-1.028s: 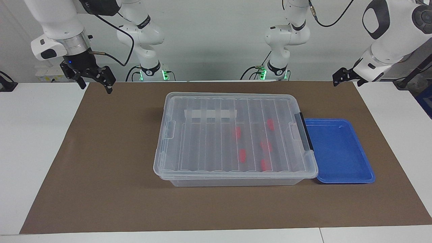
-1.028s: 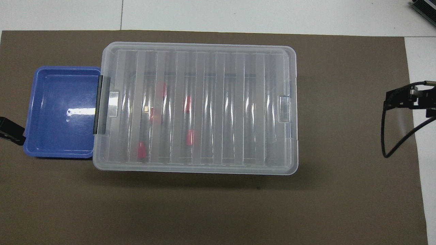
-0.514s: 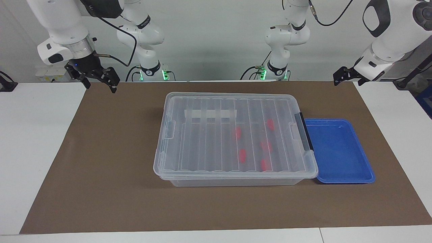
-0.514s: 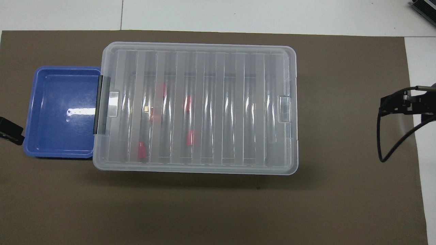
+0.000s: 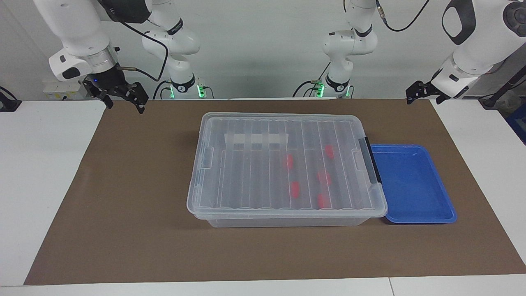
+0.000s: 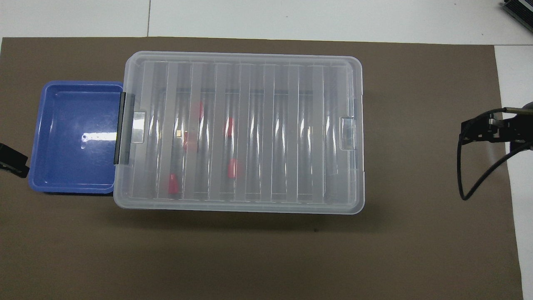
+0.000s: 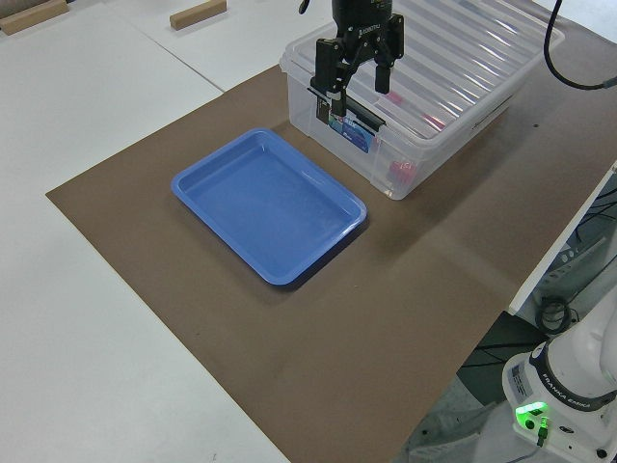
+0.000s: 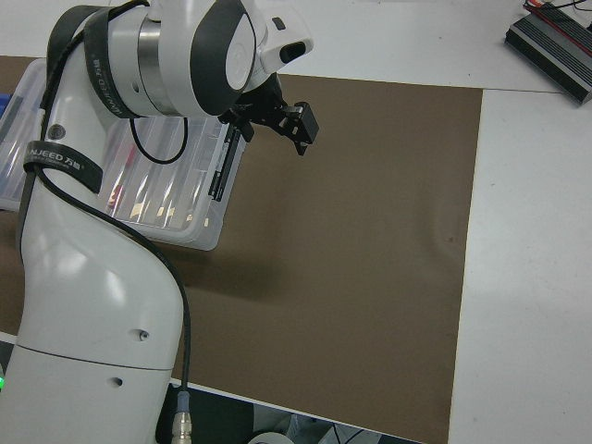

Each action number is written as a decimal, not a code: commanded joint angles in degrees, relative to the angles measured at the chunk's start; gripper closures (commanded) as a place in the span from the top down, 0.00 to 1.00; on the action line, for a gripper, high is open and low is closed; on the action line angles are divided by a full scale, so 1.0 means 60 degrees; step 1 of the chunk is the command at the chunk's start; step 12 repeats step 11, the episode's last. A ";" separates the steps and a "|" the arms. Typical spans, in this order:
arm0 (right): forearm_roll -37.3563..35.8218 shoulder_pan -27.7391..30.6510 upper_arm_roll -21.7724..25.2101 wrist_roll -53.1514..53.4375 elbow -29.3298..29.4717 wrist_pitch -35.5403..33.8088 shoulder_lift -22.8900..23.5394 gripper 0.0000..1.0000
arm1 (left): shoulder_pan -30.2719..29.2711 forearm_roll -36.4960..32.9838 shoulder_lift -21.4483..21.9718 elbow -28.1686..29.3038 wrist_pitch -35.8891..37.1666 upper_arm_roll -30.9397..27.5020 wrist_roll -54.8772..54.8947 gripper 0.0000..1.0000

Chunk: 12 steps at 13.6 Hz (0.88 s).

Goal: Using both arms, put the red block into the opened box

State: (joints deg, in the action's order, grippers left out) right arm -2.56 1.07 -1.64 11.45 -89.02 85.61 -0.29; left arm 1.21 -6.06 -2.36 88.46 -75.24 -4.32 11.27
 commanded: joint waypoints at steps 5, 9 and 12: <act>0.0280 0.0042 -0.0049 -0.0194 -0.0296 0.0102 -0.0245 1.00 | 0.0120 -0.0191 0.0116 0.0052 -0.0086 -0.0041 0.0054 1.00; 0.0368 0.0027 -0.0049 -0.0208 -0.0296 0.0102 -0.0245 1.00 | 0.0134 -0.0074 0.0116 0.0052 -0.0537 -0.0027 0.0040 1.00; 0.0353 0.0013 -0.0034 -0.0238 -0.0354 0.0102 -0.0259 1.00 | -0.0011 0.1236 0.0276 0.0183 -0.1211 -0.0099 0.0040 1.00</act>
